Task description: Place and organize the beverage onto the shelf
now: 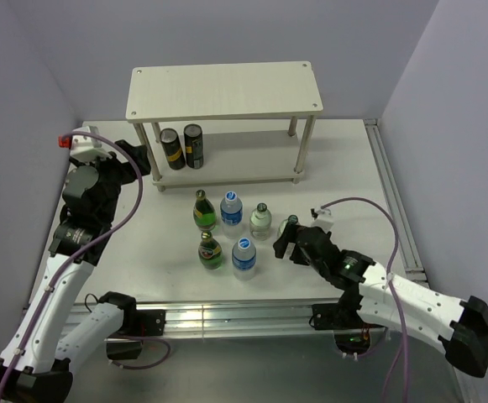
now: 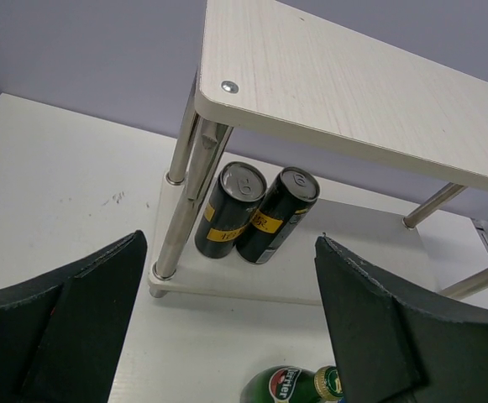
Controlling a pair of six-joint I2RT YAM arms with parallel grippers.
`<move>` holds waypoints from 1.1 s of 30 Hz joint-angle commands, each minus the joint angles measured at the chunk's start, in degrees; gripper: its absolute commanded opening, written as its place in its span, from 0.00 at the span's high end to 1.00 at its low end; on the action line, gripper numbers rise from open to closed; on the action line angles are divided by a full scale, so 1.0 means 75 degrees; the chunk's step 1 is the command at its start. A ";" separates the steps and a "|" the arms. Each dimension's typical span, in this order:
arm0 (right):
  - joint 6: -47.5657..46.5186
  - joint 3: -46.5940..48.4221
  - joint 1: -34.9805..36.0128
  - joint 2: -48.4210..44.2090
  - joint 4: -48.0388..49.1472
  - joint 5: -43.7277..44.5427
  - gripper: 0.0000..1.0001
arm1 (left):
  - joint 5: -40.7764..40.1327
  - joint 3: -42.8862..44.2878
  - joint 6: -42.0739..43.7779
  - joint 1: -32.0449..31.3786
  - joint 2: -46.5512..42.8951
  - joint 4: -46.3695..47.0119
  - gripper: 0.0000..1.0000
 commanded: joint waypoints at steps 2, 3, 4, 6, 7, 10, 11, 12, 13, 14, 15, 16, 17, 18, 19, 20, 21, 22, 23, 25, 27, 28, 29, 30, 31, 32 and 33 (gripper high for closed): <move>0.0265 0.0119 0.0594 0.0359 0.0696 0.1508 0.00 | -0.0162 0.0025 0.0127 0.0026 -0.0136 0.0204 0.12; 0.0230 0.0061 0.0688 0.0487 0.0870 0.1799 0.00 | -0.0162 0.0014 0.0115 0.0026 -0.0147 0.0215 0.12; 0.0230 0.0037 0.0723 0.0558 0.0965 0.1942 0.00 | -0.0150 0.0014 0.0127 0.0026 -0.0171 0.0227 0.12; 0.0254 0.0025 0.0782 0.0815 0.1164 0.2398 0.00 | -0.0150 0.0002 0.0104 0.0026 -0.0206 0.0239 0.12; 0.0277 0.0025 0.0806 0.0944 0.1235 0.2551 0.00 | -0.0150 0.0002 0.0103 0.0026 -0.0218 0.0239 0.12; 0.0463 0.0329 0.0911 0.1506 0.1224 0.3043 0.00 | -0.0150 0.0002 0.0080 0.0026 -0.0229 0.0250 0.12; 0.0662 0.0411 0.0969 0.1821 0.1142 0.3219 0.00 | -0.0139 0.0002 0.0092 0.0026 -0.0241 0.0250 0.12; 0.0803 0.0586 0.1028 0.1963 0.0933 0.3626 0.00 | -0.0150 0.0002 0.0092 0.0026 -0.0241 0.0239 0.12; 0.0967 0.0646 0.1156 0.2115 0.0861 0.3816 0.00 | -0.0162 0.0002 0.0080 0.0026 -0.0253 0.0239 0.12; 0.1189 0.0704 0.1227 0.2372 0.0837 0.3980 0.00 | -0.0162 0.0002 0.0080 0.0026 -0.0264 0.0239 0.12; 0.1284 0.0809 0.1274 0.2525 0.0814 0.4110 0.00 | -0.0150 0.0002 0.0080 0.0026 -0.0276 0.0239 0.12; 0.1366 0.0868 0.1356 0.2666 0.0813 0.4436 0.00 | -0.0139 -0.0010 0.0068 0.0026 -0.0299 0.0239 0.12; 0.1494 0.0927 0.1415 0.2958 0.0802 0.4590 0.00 | -0.0138 -0.0010 0.0068 0.0026 -0.0311 0.0262 0.13; 0.1565 0.1055 0.1462 0.3111 0.0790 0.4719 0.00 | -0.0127 0.0002 0.0068 0.0026 -0.0311 0.0251 0.12; 0.1636 0.1103 0.1543 0.3403 0.0778 0.5045 0.00 | -0.0138 0.0002 0.0057 0.0026 -0.0323 0.0239 0.12; 0.1787 0.1173 0.1579 0.3533 0.0778 0.5153 0.00 | -0.0138 -0.0021 0.0056 0.0026 -0.0335 0.0239 0.12; 0.1870 0.1185 0.1591 0.3651 0.0802 0.5293 0.00 | -0.0138 -0.0010 0.0056 0.0026 -0.0323 0.0250 0.13; 0.1998 0.1174 0.1626 0.3826 0.0825 0.5503 0.00 | -0.0150 -0.0021 0.0068 0.0026 -0.0323 0.0239 0.13; 0.2092 0.1162 0.1638 0.3909 0.0825 0.5621 0.00 | -0.0150 -0.0010 0.0057 0.0026 -0.0323 0.0250 0.13; 0.2257 0.1080 0.1661 0.4085 0.0965 0.5821 0.00 | -0.0162 -0.0022 0.0045 0.0026 -0.0323 0.0274 0.13; 0.2222 0.1010 0.1661 0.4190 0.1187 0.5892 0.00 | -0.0150 -0.0033 0.0045 0.0026 -0.0311 0.0274 0.13; 0.2164 0.0986 0.1673 0.4330 0.1281 0.5927 0.00 | -0.0150 -0.0022 0.0045 0.0026 -0.0300 0.0274 0.13; 0.2152 0.0963 0.1661 0.4413 0.1410 0.5997 0.00 | -0.0139 -0.0022 0.0033 0.0026 -0.0311 0.0274 0.13; 0.2152 0.0963 0.1673 0.4507 0.1469 0.6056 0.00 | -0.0127 -0.0010 0.0033 0.0026 -0.0288 0.0274 0.13; 0.2152 0.0963 0.1673 0.4658 0.1528 0.6079 0.00 | -0.0104 -0.0010 0.0021 0.0026 -0.0300 0.0274 0.14; 0.2152 0.0951 0.1661 0.4741 0.1656 0.6115 0.00 | -0.0103 -0.0021 0.0021 0.0026 -0.0300 0.0262 0.14; 0.2117 0.0939 0.1673 0.4811 0.1762 0.6196 0.00 | -0.0115 -0.0033 0.0021 0.0026 -0.0311 0.0274 0.14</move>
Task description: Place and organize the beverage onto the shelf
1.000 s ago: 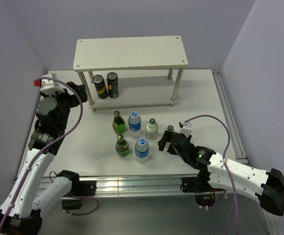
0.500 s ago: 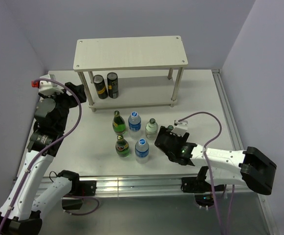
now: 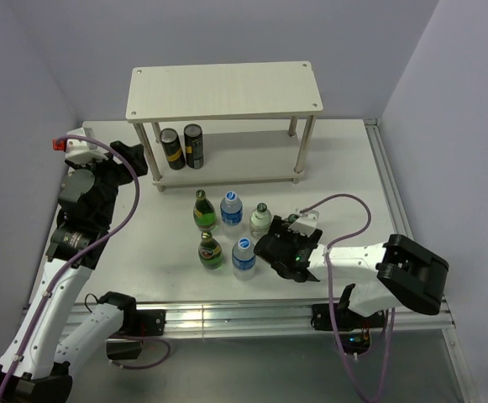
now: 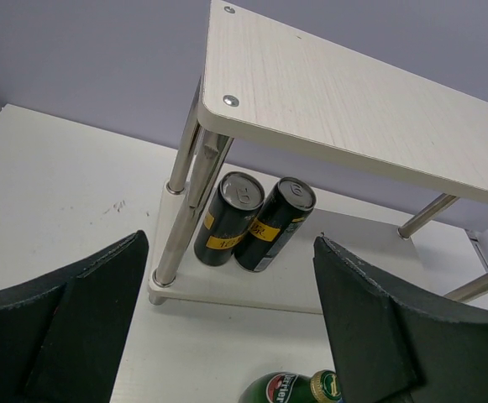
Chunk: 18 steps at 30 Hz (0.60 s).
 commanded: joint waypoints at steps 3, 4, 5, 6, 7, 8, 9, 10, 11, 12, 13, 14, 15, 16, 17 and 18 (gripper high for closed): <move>0.0132 -0.0084 0.0061 0.0474 0.0922 0.0890 0.01 | -0.0019 -0.0030 0.0027 0.0037 -0.0061 0.0236 0.14; 0.0074 -0.0073 0.0061 0.0637 0.1039 0.0949 0.02 | -0.0007 -0.0030 0.0027 0.0026 -0.0061 0.0224 0.14; 0.0119 -0.0038 0.0061 0.0731 0.1028 0.0984 0.02 | -0.0007 -0.0030 0.0027 0.0026 -0.0049 0.0224 0.14; 0.0166 0.0009 0.0061 0.0813 0.0993 0.1112 0.03 | -0.0007 -0.0030 0.0027 0.0026 -0.0049 0.0224 0.14; 0.0306 0.0091 0.0061 0.0965 0.0900 0.1171 0.04 | 0.0004 -0.0030 0.0027 0.0026 -0.0037 0.0236 0.14; 0.0365 0.0115 0.0050 0.1036 0.0876 0.1218 0.05 | 0.0005 -0.0030 0.0027 0.0026 -0.0026 0.0224 0.14; 0.0377 0.0127 0.0050 0.1095 0.0899 0.1277 0.09 | 0.0005 -0.0042 0.0027 0.0026 -0.0014 0.0224 0.14; 0.0378 0.0138 0.0050 0.1188 0.0934 0.1359 0.11 | 0.0005 -0.0030 0.0027 0.0026 -0.0014 0.0236 0.14; 0.0447 0.0162 0.0050 0.1224 0.0900 0.1394 0.13 | 0.0016 -0.0042 0.0027 0.0026 -0.0002 0.0224 0.14; 0.0471 0.0185 0.0061 0.1259 0.0876 0.1429 0.18 | 0.0016 -0.0030 0.0027 0.0026 -0.0002 0.0236 0.14; 0.0495 0.0220 0.0050 0.1306 0.0876 0.1476 0.21 | 0.0028 -0.0030 0.0016 0.0026 -0.0014 0.0236 0.14; 0.0564 0.0244 0.0050 0.1330 0.0748 0.1500 0.24 | 0.0028 -0.0030 0.0027 0.0026 -0.0002 0.0224 0.14; 0.0612 0.0279 0.0038 0.1341 0.0666 0.1523 0.30 | 0.0016 -0.0030 0.0016 0.0026 0.0010 0.0213 0.14; 0.0693 0.0291 0.0038 0.1353 0.0561 0.1535 0.32 | 0.0016 -0.0030 0.0027 0.0026 -0.0002 0.0224 0.14; 0.0717 0.0302 0.0038 0.1353 0.0513 0.1547 0.36 | 0.0028 -0.0030 0.0039 0.0026 -0.0002 0.0236 0.14; 0.0845 0.0314 0.0050 0.1342 0.0443 0.1559 0.56 | 0.0028 -0.0042 0.0039 0.0026 -0.0002 0.0236 0.14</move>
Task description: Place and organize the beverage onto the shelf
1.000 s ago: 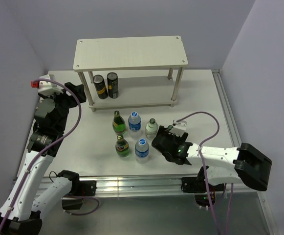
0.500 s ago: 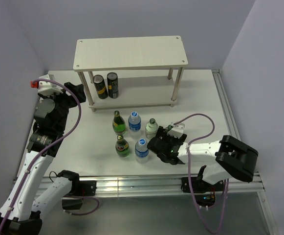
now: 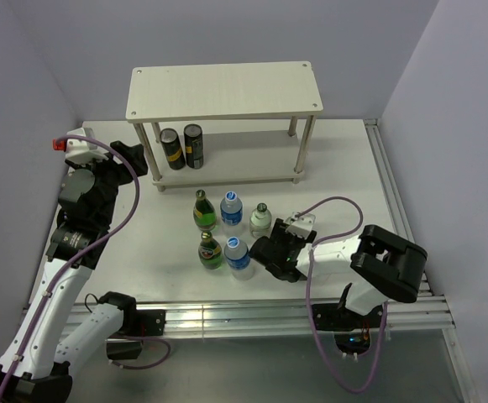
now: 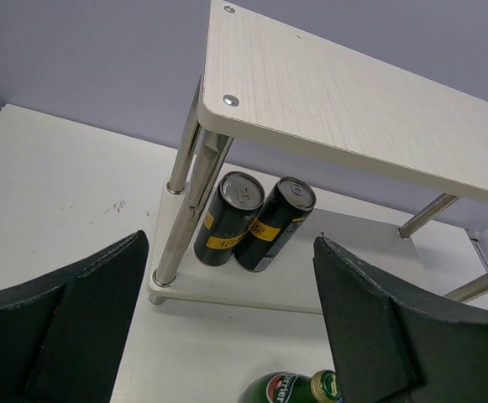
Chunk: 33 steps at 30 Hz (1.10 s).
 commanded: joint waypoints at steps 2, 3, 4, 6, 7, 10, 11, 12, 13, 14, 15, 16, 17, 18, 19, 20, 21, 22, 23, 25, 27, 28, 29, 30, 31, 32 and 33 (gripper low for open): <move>0.0989 0.0399 0.0035 0.0045 -0.0797 0.0667 0.87 | 0.0016 -0.0030 0.0050 0.0026 -0.0008 0.0224 0.14; 0.1177 0.0457 0.0035 0.0068 -0.0985 0.0667 0.91 | 0.0016 -0.0042 0.0051 0.0026 -0.0008 0.0224 0.14; 0.1364 0.0551 0.0023 0.0103 -0.1277 0.0667 0.92 | 0.0028 -0.0042 0.0051 0.0026 -0.0019 0.0224 0.14; 0.1669 0.0633 0.0035 0.0092 -0.1583 0.0644 1.00 | 0.0040 -0.0030 0.0050 0.0026 -0.0020 0.0236 0.14; 0.1717 0.0645 0.0047 0.0057 -0.1735 0.0621 1.00 | 0.0028 -0.0030 0.0051 0.0026 -0.0008 0.0224 0.14; 0.1683 0.0553 0.0058 -0.0212 -0.1726 0.0515 1.00 | 0.0028 -0.0030 0.0051 0.0026 -0.0008 0.0224 0.14; 0.1625 0.0529 0.0058 -0.0306 -0.1702 0.0492 1.00 | 0.0040 -0.0042 0.0062 0.0026 -0.0008 0.0224 0.14; 0.1531 0.0493 0.0058 -0.0527 -0.1690 0.0457 1.00 | 0.0040 -0.0042 0.0062 0.0026 -0.0008 0.0224 0.14; 0.1519 0.0470 0.0070 -0.0622 -0.1748 0.0445 1.00 | 0.0040 -0.0042 0.0062 0.0026 -0.0008 0.0224 0.14; 0.1495 0.0481 0.0070 -0.0716 -0.1795 0.0433 1.00 | 0.0040 -0.0042 0.0062 0.0026 -0.0008 0.0213 0.14; 0.1460 0.0481 0.0070 -0.0914 -0.1842 0.0444 1.00 | 0.0040 -0.0042 0.0074 0.0026 -0.0008 0.0224 0.14; 0.1495 0.0516 0.0070 -0.0997 -0.2051 0.0456 1.00 | 0.0028 -0.0030 0.0074 0.0026 -0.0008 0.0213 0.14; 0.1542 0.0551 0.0093 -0.1079 -0.2169 0.0456 1.00 | 0.0040 -0.0030 0.0074 0.0026 -0.0008 0.0224 0.14; 0.1658 0.0598 0.0094 -0.1243 -0.2310 0.0479 1.00 | 0.0028 -0.0030 0.0074 0.0026 -0.0008 0.0213 0.14; 0.1717 0.0645 0.0105 -0.1325 -0.2578 0.0526 1.00 | 0.0028 -0.0030 0.0074 0.0026 0.0004 0.0224 0.14; 0.1753 0.0669 0.0105 -0.1408 -0.2685 0.0550 1.00 | 0.0016 -0.0042 0.0074 0.0026 0.0004 0.0224 0.14; 0.1823 0.0750 0.0117 -0.1582 -0.2814 0.0585 1.00 | 0.0016 -0.0030 0.0074 0.0026 0.0004 0.0213 0.14; 0.1893 0.0809 0.0117 -0.1677 -0.3105 0.0632 1.00 | 0.0016 -0.0030 0.0086 0.0026 0.0004 0.0201 0.14; 0.1917 0.0868 0.0129 -0.1864 -0.3247 0.0667 1.00 | 0.0016 -0.0030 0.0097 0.0026 0.0004 0.0212 0.14; 0.1789 0.1078 0.0129 -0.2087 -0.3494 0.0749 1.00 | 0.0016 -0.0030 0.0086 0.0026 0.0015 0.0201 0.15; 0.1299 0.1254 0.0129 -0.2449 -0.3471 0.0808 1.00 | 0.0005 -0.0030 0.0097 0.0026 0.0004 0.0201 0.14; 0.1087 0.1301 0.0129 -0.2591 -0.3344 0.0843 1.00 | 0.0005 -0.0030 0.0097 0.0026 0.0004 0.0201 0.14; 0.0633 0.1360 0.0140 -0.2836 -0.3250 0.0901 1.00 | -0.0007 -0.0030 0.0097 0.0026 0.0004 0.0201 0.15; 0.0396 0.1511 0.0141 -0.2954 -0.3191 0.0936 1.00 | -0.0007 -0.0030 0.0109 0.0026 0.0004 0.0201 0.15; 0.0115 0.1594 0.0129 -0.3071 -0.2970 0.0960 1.00 | -0.0019 -0.0030 0.0121 0.0026 -0.0008 0.0201 0.15; -0.0212 0.1699 0.0129 -0.3293 -0.2805 0.1007 1.00 | -0.0030 -0.0030 0.0121 0.0026 -0.0008 0.0189 0.15; -0.1016 0.1944 0.0117 -0.3388 -0.2618 0.1077 1.00 | -0.0031 -0.0030 0.0121 0.0026 -0.0019 0.0189 0.15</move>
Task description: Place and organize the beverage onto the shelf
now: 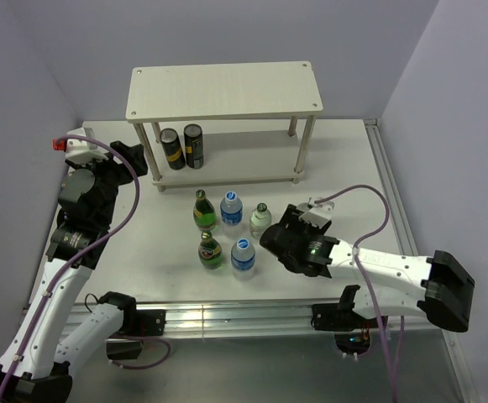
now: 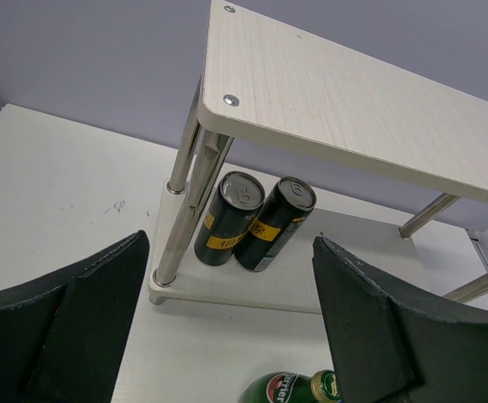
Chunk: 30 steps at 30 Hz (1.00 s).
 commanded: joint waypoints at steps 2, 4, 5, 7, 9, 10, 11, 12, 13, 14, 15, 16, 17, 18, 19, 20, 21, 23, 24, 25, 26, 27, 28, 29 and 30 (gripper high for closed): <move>-0.2476 0.1159 0.0015 -0.0702 0.1576 0.1299 1.00 | -0.0031 -0.0019 0.0130 0.0026 -0.0034 0.0192 0.14; -0.4221 0.1722 -0.0078 -0.0796 0.2731 0.1077 1.00 | -0.0042 -0.0019 0.0141 0.0026 -0.0034 0.0192 0.15; -0.4715 0.1944 -0.0137 -0.0808 0.3041 0.0960 1.00 | -0.0054 -0.0019 0.0153 0.0026 -0.0046 0.0180 0.15; -0.6180 0.2612 -0.0406 -0.0727 0.4049 0.0351 1.00 | -0.0101 -0.0030 0.0153 0.0026 -0.0069 0.0180 0.14; -0.7095 0.3499 -0.0675 -0.0411 0.4435 -0.0140 1.00 | -0.0124 -0.0042 0.0165 0.0026 -0.0093 0.0180 0.15; -0.7307 0.3876 -0.1036 -0.0236 0.4381 -0.0630 1.00 | -0.0136 -0.0042 0.0165 0.0026 -0.0093 0.0180 0.15; -0.7518 0.4274 -0.1225 0.0184 0.4229 -0.0844 1.00 | -0.0124 -0.0054 0.0176 0.0026 -0.0093 0.0180 0.14; -0.7718 0.5009 -0.1413 0.0408 0.4170 -0.1043 1.00 | -0.0148 -0.0042 0.0188 0.0037 -0.0093 0.0180 0.15; -0.7859 0.5365 -0.1751 0.0619 0.4146 -0.1335 1.00 | -0.0171 -0.0042 0.0188 0.0026 -0.0093 0.0169 0.15; -0.8139 0.5983 -0.1882 0.1004 0.4146 -0.1489 1.00 | -0.0194 -0.0042 0.0188 0.0026 -0.0093 0.0169 0.15; -0.8304 0.6256 -0.2011 0.1194 0.4169 -0.1618 1.00 | -0.0195 -0.0054 0.0211 0.0026 -0.0116 0.0169 0.15; -0.8422 0.6560 -0.2140 0.1381 0.4146 -0.1724 1.00 | -0.0218 -0.0065 0.0212 0.0026 -0.0128 0.0169 0.15; -0.8515 0.6865 -0.2385 0.1766 0.4146 -0.1945 1.00 | -0.0195 -0.0054 0.0212 0.0037 -0.0151 0.0180 0.15; -0.8540 0.7483 -0.2515 0.1979 0.3891 -0.2063 1.00 | -0.0206 -0.0077 0.0223 0.0037 -0.0163 0.0192 0.14; -0.8586 0.7802 -0.2621 0.2178 0.3818 -0.2146 1.00 | -0.0206 -0.0066 0.0223 0.0049 -0.0163 0.0192 0.14; -0.8726 0.8084 -0.2819 0.2586 0.3748 -0.2228 1.00 | -0.0206 -0.0077 0.0212 0.0061 -0.0163 0.0192 0.15; -0.8785 0.8632 -0.2902 0.2799 0.3573 -0.2275 1.00 | -0.0183 -0.0066 0.0212 0.0072 -0.0175 0.0180 0.15; -0.8891 0.9104 -0.3043 0.3314 0.3478 -0.2357 1.00 | -0.0160 -0.0066 0.0212 0.0084 -0.0175 0.0180 0.15; -0.8926 0.9454 -0.3160 0.3468 0.3455 -0.2416 1.00 | -0.0148 -0.0077 0.0212 0.0096 -0.0186 0.0192 0.15; -0.8950 0.9644 -0.3219 0.3620 0.3396 -0.2463 1.00 | -0.0136 -0.0077 0.0200 0.0096 -0.0198 0.0192 0.15; -0.9020 0.9796 -0.3266 0.3888 0.3361 -0.2451 1.00 | -0.0136 -0.0077 0.0212 0.0096 -0.0198 0.0192 0.15; -0.9009 1.0123 -0.3359 0.4019 0.3279 -0.2428 1.00 | -0.0113 -0.0077 0.0200 0.0096 -0.0198 0.0192 0.14; -0.8997 1.0265 -0.3406 0.4124 0.3232 -0.2474 1.00 | -0.0113 -0.0077 0.0200 0.0108 -0.0187 0.0192 0.14; -0.8985 1.0452 -0.3465 0.4311 0.3209 -0.2510 1.00 | -0.0124 -0.0066 0.0212 0.0108 -0.0187 0.0180 0.15; -0.8974 1.0547 -0.3512 0.4394 0.3162 -0.2522 1.00 | -0.0101 -0.0077 0.0200 0.0108 -0.0187 0.0180 0.14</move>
